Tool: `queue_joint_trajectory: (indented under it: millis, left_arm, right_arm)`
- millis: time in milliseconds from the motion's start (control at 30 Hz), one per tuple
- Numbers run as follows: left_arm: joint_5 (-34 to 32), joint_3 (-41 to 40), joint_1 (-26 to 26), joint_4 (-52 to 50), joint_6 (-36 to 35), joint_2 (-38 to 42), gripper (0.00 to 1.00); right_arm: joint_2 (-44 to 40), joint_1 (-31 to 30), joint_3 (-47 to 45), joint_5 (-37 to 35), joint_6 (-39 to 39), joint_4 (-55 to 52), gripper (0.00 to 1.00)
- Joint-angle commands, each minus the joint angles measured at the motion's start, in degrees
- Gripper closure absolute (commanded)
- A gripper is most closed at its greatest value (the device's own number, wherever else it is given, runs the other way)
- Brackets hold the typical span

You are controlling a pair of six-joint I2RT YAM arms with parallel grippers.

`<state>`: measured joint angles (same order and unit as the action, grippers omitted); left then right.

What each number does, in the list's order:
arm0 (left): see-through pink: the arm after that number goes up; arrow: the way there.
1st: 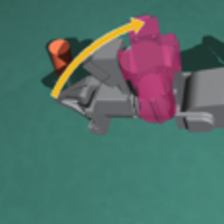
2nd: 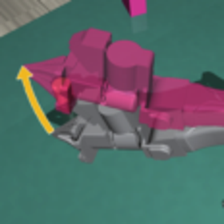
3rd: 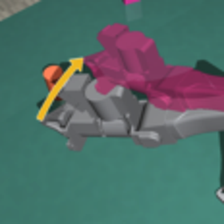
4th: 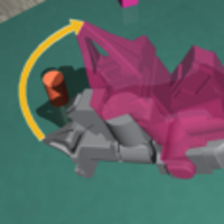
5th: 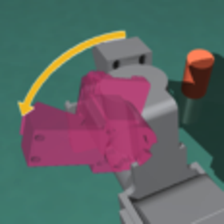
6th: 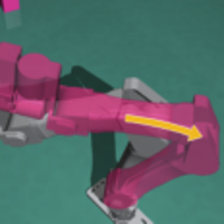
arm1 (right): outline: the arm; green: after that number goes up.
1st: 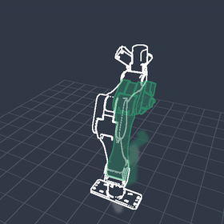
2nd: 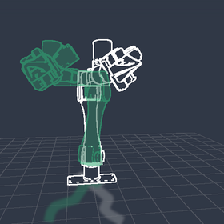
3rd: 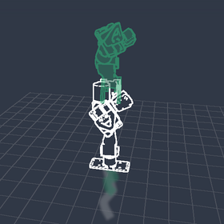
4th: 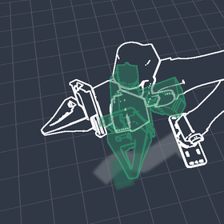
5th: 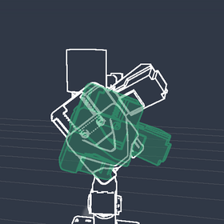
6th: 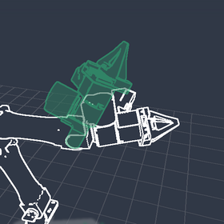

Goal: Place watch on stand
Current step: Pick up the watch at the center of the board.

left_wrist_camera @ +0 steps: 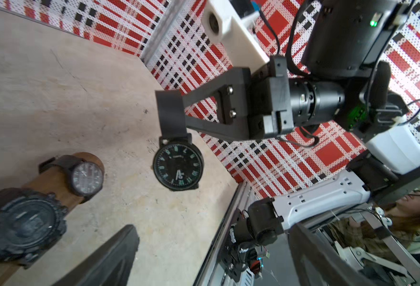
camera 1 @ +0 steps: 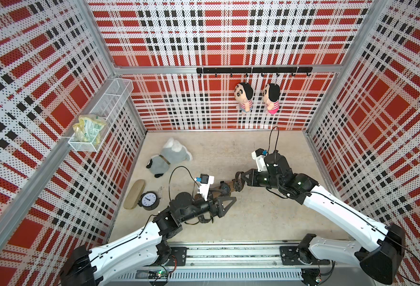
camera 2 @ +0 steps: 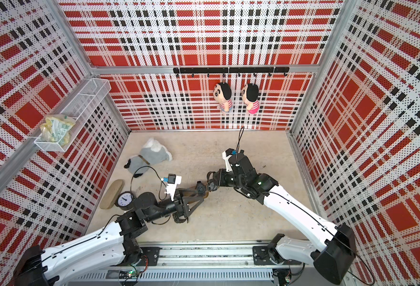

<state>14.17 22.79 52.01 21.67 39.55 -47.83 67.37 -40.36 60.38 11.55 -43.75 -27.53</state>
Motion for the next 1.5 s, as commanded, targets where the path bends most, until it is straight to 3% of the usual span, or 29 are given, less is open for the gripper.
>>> queue_joint_trajectory:
  millis: [0,300,1033,1467]
  left_arm:
    - [-1.2,0.2,0.5,5.7,-1.0,-1.1,0.02]
    - [-4.8,2.2,-0.8,7.2,-1.4,-4.8,0.01]
    - [-1.5,3.3,-3.2,8.6,2.8,-9.2,0.23]
    - [0.7,5.1,-3.2,8.6,4.0,-11.8,0.29]
  right_arm:
    - [-1.6,0.3,2.0,3.8,1.0,1.1,1.0]
    - [-1.1,0.3,4.4,4.9,2.2,-0.4,1.0]
    - [1.3,-0.8,3.8,2.6,3.6,-2.4,1.0]
    - [3.2,-1.8,5.9,-0.3,4.5,-3.7,1.0]
